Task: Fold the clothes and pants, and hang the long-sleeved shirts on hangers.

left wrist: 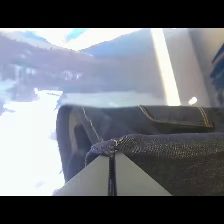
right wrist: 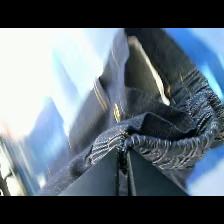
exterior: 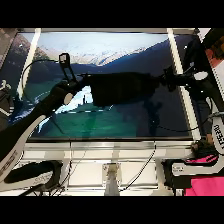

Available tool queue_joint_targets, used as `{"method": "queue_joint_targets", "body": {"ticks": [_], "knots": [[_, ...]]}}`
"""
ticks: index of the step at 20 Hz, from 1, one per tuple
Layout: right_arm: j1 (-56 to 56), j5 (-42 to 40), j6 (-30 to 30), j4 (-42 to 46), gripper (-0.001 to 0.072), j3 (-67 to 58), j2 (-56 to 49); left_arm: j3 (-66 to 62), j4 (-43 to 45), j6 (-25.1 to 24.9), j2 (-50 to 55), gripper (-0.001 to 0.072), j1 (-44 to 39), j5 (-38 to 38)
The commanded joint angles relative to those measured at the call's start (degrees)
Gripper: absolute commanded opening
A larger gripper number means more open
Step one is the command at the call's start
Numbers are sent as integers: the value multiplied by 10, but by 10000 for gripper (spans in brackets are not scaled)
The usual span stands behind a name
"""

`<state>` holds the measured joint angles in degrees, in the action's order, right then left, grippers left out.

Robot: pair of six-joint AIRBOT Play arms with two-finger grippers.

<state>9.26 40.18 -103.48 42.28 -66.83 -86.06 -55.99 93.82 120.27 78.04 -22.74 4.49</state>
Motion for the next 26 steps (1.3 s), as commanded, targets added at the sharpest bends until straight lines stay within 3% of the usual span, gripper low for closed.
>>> {"method": "queue_joint_targets", "body": {"ticks": [1,2,3,5,6,7,9,11,13,15,18,20,26], "knots": [[-44,-189,-25,0,191,-2,-17,-18,0,58,77,9,4,-129],[-60,-244,-24,2,252,-2,-23,-18,0,58,90,19,7,-170],[-71,-283,-23,4,251,-2,-27,-18,0,58,100,33,10,-195],[-75,-306,-21,19,262,-2,-32,-18,0,58,109,259,22,-201],[-73,-299,-21,33,341,-2,-33,-18,0,58,110,310,30,-201],[-67,-288,-21,46,416,-2,-32,-18,0,58,110,310,39,-202],[-48,-239,-21,54,483,-7,-32,-18,0,63,106,366,59,-204],[-11,-127,-7,65,515,-26,-33,-18,0,94,89,370,75,-204],[40,12,71,61,515,-50,-34,-18,1,101,52,435,83,-201],[91,186,158,31,516,-88,-57,-18,7,101,3,435,83,-192],[126,370,230,-20,616,-154,-125,-18,22,101,-73,436,67,-135],[121,403,252,-20,666,-196,-170,-18,22,98,-113,436,51,-72],[78,413,252,0,667,-291,-259,-17,22,94,-161,436,20,43]]}}
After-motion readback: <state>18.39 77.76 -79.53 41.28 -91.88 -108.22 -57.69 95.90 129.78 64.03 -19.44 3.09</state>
